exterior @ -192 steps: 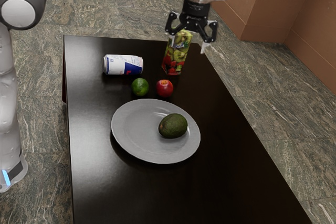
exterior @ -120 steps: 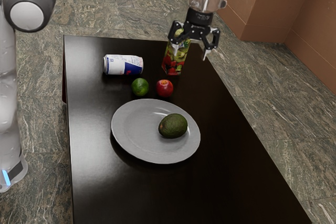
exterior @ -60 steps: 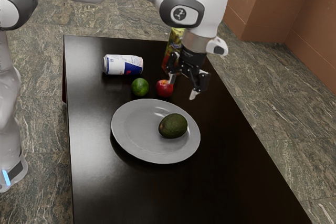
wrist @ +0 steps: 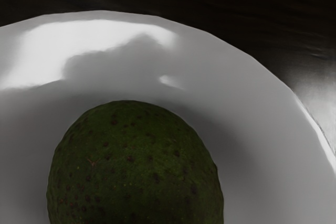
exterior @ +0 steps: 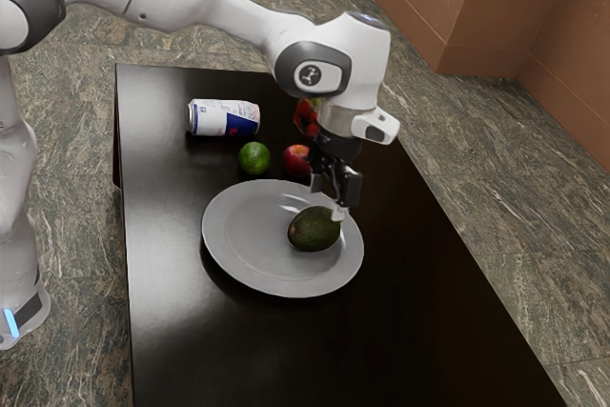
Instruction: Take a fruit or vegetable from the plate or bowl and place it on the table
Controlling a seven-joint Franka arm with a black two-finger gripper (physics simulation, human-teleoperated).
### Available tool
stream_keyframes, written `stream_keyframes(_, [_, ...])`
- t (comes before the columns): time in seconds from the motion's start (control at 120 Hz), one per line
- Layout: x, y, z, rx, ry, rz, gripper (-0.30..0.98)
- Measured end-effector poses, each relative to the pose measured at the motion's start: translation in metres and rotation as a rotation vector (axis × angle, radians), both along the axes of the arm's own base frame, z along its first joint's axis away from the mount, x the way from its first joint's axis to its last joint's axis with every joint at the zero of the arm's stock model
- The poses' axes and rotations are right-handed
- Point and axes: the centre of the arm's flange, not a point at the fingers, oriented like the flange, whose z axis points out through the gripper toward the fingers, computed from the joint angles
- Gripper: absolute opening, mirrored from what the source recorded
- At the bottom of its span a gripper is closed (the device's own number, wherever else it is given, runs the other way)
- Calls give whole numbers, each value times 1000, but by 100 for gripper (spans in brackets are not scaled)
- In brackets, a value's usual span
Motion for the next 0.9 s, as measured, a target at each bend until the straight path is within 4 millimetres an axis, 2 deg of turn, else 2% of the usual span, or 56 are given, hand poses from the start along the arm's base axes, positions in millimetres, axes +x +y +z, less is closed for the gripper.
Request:
stream_keyframes(0.125, [-4,0,-11,-17,3,-21,69])
stream_keyframes(0.208, [-8,7,-23,-32,21,-15,69])
stream_keyframes(0.342, [-6,16,-28,-44,15,-8,69])
stream_keyframes(0.483, [-2,14,-32,-48,-7,-24,69])
stream_keyframes(0.717, [-8,13,-40,-58,-17,-33,69])
stream_keyframes(0.9, [-1,14,-62,-69,3,-29,69])
